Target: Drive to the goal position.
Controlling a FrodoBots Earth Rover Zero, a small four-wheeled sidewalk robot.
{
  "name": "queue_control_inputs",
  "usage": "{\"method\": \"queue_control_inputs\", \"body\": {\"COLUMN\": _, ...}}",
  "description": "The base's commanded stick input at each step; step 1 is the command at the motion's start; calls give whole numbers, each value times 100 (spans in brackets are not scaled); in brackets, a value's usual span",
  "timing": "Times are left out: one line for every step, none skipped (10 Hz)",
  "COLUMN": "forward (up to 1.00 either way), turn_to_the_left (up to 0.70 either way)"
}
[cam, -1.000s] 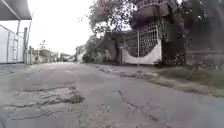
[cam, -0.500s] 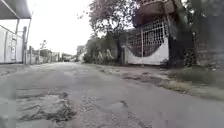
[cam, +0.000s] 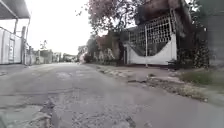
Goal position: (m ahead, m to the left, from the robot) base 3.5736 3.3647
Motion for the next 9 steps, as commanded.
{"method": "queue_control_inputs", "body": {"forward": 100, "turn_to_the_left": 3}}
{"method": "queue_control_inputs", "body": {"forward": 100, "turn_to_the_left": 8}}
{"method": "queue_control_inputs", "body": {"forward": 100, "turn_to_the_left": 20}}
{"method": "queue_control_inputs", "body": {"forward": 100, "turn_to_the_left": 35}}
{"method": "queue_control_inputs", "body": {"forward": 100, "turn_to_the_left": 40}}
{"method": "queue_control_inputs", "body": {"forward": 100, "turn_to_the_left": 40}}
{"method": "queue_control_inputs", "body": {"forward": 100, "turn_to_the_left": 21}}
{"method": "queue_control_inputs", "body": {"forward": 100, "turn_to_the_left": 0}}
{"method": "queue_control_inputs", "body": {"forward": 100, "turn_to_the_left": 0}}
